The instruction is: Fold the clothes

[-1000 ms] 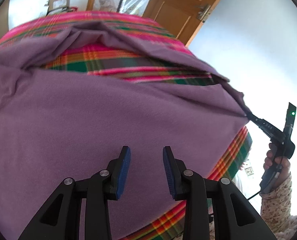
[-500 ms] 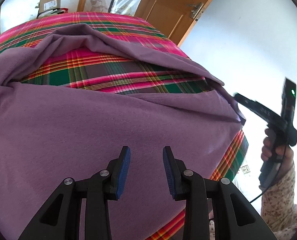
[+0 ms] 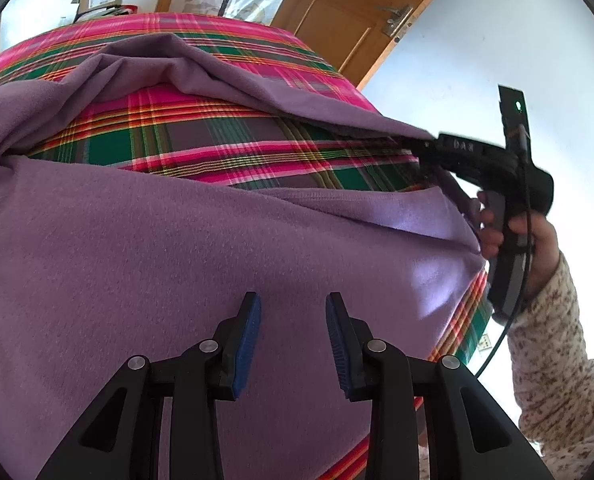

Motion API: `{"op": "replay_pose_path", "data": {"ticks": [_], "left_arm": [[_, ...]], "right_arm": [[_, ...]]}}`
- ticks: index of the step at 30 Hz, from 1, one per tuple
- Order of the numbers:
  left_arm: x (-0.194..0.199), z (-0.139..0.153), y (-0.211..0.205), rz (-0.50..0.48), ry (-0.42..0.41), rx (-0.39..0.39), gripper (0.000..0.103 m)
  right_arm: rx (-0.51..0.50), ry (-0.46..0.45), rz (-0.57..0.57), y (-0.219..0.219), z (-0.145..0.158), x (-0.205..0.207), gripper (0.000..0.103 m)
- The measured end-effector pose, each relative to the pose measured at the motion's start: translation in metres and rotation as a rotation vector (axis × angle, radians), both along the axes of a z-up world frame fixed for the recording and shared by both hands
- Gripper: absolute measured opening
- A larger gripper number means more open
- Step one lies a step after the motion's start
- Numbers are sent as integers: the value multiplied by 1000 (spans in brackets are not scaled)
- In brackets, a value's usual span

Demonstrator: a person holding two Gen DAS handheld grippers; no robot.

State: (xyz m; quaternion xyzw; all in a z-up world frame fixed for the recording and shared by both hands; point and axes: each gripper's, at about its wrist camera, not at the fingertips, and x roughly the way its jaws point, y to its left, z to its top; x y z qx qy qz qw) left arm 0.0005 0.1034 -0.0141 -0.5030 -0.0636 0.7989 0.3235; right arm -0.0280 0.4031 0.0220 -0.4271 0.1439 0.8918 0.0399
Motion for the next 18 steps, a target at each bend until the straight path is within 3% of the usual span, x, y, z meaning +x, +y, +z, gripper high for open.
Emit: {"op": "replay_pose_path", "data": {"ticks": [6,9,18], "left_arm": [[-1,0,-1,10,-3,4,35],[-1,0,-2,16,-2,5,35],[-1,0,0,23,2,-2,35]], "right_arm": [[-92,61,-38,21,9,-20,24],[-80,76,-67,27,13,-28,24],[-49,14,-90,46,4,-36,24]]}}
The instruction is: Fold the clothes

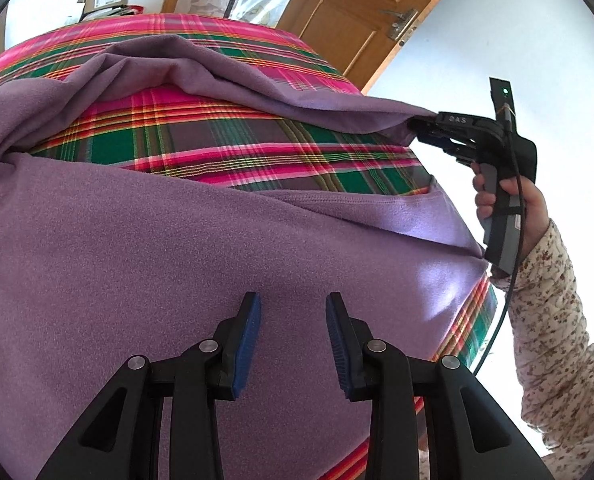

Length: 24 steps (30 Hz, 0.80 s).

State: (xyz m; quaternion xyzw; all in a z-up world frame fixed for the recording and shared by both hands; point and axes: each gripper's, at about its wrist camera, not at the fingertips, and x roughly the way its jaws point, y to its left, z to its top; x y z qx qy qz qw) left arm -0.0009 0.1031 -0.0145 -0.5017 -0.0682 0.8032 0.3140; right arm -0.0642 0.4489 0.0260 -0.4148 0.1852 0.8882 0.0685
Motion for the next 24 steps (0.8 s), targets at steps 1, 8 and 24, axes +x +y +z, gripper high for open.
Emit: {"op": "replay_pose_path", "data": {"ticks": [1,8,24], "left_arm": [[0,0,1,1,0,-1,35],[-2,0,1,3,1,4,35],[-1,0,5,13,4,-2,37]], "right_arm": [[1,-2,0,3,0,2,24],[6,-72,-12,36,-15,31,26],[-152,-35,-22,80,-48,77,40]]}}
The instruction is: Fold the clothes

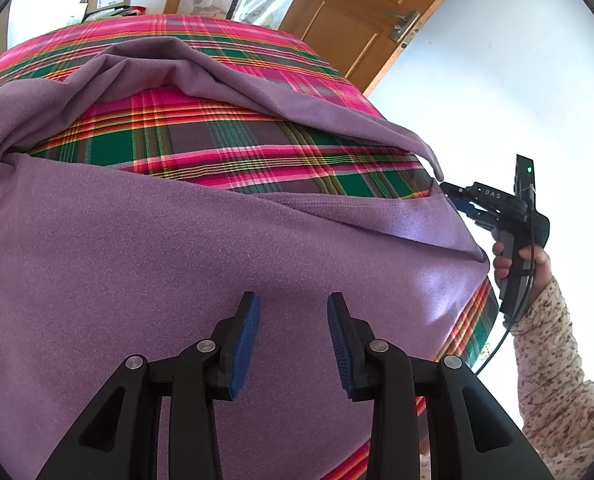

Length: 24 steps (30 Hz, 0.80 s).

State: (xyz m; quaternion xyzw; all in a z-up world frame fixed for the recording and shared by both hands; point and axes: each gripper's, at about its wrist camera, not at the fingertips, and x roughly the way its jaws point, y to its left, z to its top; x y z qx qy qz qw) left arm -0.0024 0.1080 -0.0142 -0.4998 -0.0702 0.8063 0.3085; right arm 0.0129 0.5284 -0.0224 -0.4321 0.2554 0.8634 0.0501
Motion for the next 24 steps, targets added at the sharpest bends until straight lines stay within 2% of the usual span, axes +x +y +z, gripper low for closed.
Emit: {"op": "replay_pose_path", "data": {"ticks": [6,8,12,14,18,24], "left_arm": [[-1,-1,0,5,-4,4,37],[0,-1,0,7,-3,4,37],[0,-1,0,10,0,5,37],[1,-1,0,11,0,4,37],[2,-1,0,14,0,1,37],[2,0,1,12,0,-13,37]], "right_arm": [[-71,31,9,-1,-4,-4,38],[-77,55,20,-4,-2,-4,20],[-66,56,4,-6,-1,-3,18],[-48,57,-18,-7,1,-1,5],[14,74,-71,-7,10,2,4],[47,138,-172,7,22,16,4]]}}
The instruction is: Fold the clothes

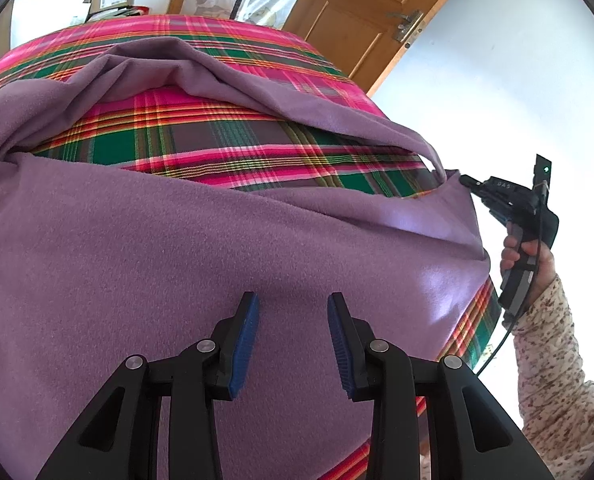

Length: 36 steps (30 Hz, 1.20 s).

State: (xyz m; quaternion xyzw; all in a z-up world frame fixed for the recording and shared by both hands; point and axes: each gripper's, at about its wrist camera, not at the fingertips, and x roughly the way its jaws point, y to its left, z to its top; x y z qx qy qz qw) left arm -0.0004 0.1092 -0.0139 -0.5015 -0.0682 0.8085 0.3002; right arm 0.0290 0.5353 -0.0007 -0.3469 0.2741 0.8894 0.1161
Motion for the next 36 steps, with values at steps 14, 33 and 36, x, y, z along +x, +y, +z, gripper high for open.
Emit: {"op": "replay_pose_path", "data": {"ticks": [14,33,36], "left_arm": [[2,1,6,-14,11,-22,37],[41,6,23,-130,25,-59,37],[52,6,29,-163,34,-77,37]], "right_arm": [[87,-120,-76,15,-14,-29,4],[-179,-106,-95,39,-27,71,32],[-318,-96,-103,46,-46,92,33]]}}
